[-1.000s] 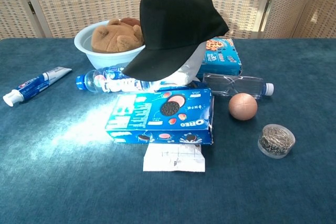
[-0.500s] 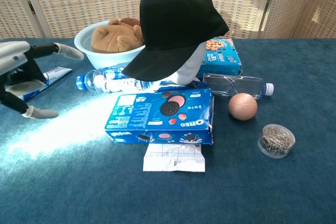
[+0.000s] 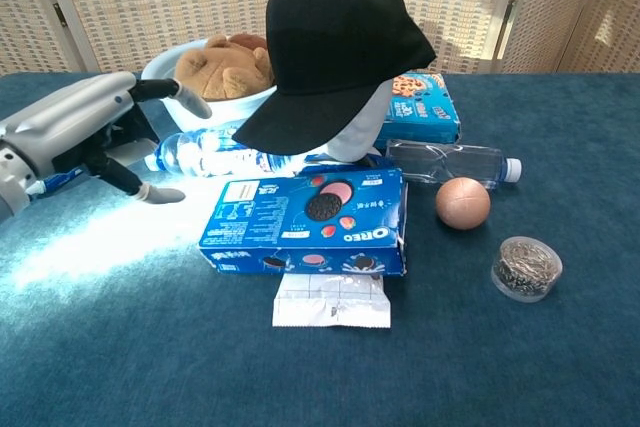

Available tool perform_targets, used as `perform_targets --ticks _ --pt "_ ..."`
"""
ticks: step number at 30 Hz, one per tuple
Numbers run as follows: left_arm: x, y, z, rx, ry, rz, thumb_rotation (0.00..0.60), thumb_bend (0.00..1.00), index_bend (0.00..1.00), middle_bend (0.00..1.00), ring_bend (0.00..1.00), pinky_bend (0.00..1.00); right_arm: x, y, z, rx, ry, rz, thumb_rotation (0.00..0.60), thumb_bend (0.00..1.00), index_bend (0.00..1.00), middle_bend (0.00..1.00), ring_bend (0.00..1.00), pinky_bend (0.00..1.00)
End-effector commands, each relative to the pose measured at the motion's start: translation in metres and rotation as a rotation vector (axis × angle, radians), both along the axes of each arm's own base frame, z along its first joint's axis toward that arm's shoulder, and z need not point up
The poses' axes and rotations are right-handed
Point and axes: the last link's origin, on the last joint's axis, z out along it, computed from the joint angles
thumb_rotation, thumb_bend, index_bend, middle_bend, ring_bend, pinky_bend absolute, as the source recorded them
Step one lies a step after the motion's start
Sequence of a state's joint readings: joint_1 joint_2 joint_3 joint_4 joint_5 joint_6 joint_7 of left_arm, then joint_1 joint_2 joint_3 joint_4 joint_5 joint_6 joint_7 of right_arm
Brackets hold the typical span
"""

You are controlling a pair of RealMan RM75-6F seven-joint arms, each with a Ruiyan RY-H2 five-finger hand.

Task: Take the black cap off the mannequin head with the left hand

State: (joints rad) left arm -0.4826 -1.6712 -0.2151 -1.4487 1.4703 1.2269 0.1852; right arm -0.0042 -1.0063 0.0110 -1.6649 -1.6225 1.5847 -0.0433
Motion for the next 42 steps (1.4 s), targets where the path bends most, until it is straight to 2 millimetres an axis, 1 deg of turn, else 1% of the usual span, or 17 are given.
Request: perform_targets --ticks 1,13,22,32,42 --pt "0.006 0.007 -0.005 0.007 -0.022 0.010 0.600 0.08 0.30 0.99 1.00 1.00 0.000 0.000 0.000 0.001 0.000 0.000 0.600 0.29 0.33 0.28 0.19 0.29" --pt "0.025 0.023 -0.022 -0.010 -0.083 0.048 0.600 0.08 0.31 0.99 1.00 1.00 -0.002 0.001 0.001 0.002 0.003 -0.010 0.600 0.29 0.33 0.28 0.19 0.29" --pt "0.041 0.033 -0.029 -0.011 -0.124 0.076 0.600 0.08 0.32 0.99 1.00 1.00 -0.002 0.002 0.002 -0.001 0.004 -0.012 0.600 0.29 0.33 0.28 0.19 0.29" --pt "0.051 0.042 -0.037 -0.015 -0.172 0.117 0.600 0.08 0.32 0.99 1.00 1.00 -0.003 0.004 0.005 -0.007 0.005 -0.018 0.600 0.29 0.33 0.28 0.19 0.29" --pt "0.065 0.046 -0.041 -0.035 -0.236 0.139 0.600 0.08 0.33 0.99 1.00 1.00 -0.003 0.003 0.005 -0.004 0.004 -0.016 0.600 0.29 0.33 0.28 0.19 0.29"
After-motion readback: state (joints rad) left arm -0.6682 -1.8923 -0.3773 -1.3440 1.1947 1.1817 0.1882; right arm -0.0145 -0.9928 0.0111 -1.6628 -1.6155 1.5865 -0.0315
